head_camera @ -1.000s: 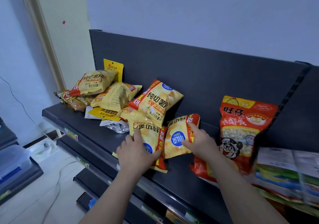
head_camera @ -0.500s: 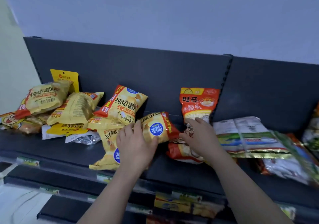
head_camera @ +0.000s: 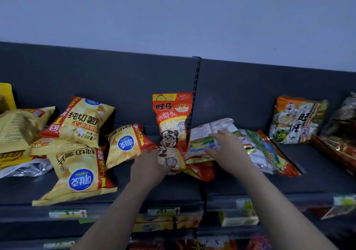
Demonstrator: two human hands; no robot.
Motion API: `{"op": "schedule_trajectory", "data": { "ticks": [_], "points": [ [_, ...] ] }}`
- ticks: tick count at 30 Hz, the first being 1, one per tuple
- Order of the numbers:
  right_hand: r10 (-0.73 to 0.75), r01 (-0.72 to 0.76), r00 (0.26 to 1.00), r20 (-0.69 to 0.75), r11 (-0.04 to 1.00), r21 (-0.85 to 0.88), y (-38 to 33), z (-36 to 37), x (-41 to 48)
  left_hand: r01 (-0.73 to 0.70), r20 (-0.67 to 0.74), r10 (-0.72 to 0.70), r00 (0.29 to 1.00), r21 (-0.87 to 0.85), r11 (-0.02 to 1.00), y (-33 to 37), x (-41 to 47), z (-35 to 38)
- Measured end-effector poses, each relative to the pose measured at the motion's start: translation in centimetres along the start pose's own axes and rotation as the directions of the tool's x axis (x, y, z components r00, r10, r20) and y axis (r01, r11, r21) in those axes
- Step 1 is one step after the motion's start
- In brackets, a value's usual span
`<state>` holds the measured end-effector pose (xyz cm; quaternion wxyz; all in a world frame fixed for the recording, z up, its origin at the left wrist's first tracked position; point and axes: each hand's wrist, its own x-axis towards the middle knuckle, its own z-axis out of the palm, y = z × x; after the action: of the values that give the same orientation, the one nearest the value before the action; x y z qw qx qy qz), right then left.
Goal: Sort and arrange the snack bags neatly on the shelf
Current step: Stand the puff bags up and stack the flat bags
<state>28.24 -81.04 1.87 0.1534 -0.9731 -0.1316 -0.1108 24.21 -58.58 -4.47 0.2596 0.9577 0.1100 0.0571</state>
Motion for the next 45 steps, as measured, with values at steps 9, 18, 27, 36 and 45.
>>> {"op": "schedule_trajectory", "data": {
  "ticks": [9,18,27,36,45],
  "points": [
    [-0.162,0.206,0.962,0.22,0.959,-0.194,1.9,4.8,2.6,-0.016,0.018,0.012,1.0,0.225,0.974,-1.2,1.3,2.9],
    [-0.173,0.21,0.961,0.216,0.965,-0.16,5.4,4.6,3.2,0.052,-0.126,-0.002,0.992,0.392,0.919,-2.6,0.7,1.4],
    [-0.265,0.276,0.935,0.234,0.961,-0.014,4.1,3.6,3.4,0.283,-0.276,-0.183,0.943,0.381,0.88,1.0,-1.2,1.4],
    [-0.38,0.347,0.793,0.476,0.924,0.159,-1.7,7.5,3.3,0.267,0.068,-0.285,0.956,0.203,0.942,-0.3,-1.5,1.6],
    [-0.376,0.267,0.818,0.435,0.919,0.292,-5.3,10.3,2.7,0.21,0.043,-0.228,0.973,0.255,0.944,-3.6,0.8,-0.4]
  ]
}}
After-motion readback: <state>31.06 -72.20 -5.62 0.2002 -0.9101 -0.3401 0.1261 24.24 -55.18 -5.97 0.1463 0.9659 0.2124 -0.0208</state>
